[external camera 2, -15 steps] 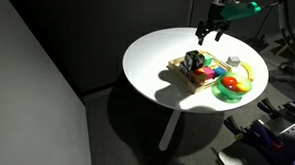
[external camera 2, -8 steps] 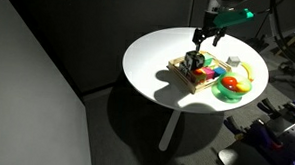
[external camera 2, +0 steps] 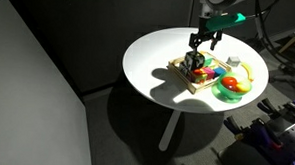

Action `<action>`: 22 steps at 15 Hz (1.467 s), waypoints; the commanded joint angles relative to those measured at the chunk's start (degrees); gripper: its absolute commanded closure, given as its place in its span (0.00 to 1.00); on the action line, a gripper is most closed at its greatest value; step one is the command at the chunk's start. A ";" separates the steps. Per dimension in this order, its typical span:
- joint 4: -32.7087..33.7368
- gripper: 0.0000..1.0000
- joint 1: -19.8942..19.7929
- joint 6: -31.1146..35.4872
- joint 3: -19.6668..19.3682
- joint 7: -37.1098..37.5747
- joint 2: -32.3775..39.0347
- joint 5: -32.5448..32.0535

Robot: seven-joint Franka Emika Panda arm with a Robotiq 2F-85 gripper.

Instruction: Place a black and white cube on the table

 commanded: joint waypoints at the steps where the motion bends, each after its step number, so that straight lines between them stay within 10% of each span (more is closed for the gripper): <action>1: 3.58 0.00 0.95 -2.84 -1.32 2.65 1.90 -0.66; 22: 11.10 0.00 1.76 -5.29 -2.53 1.77 10.60 -0.16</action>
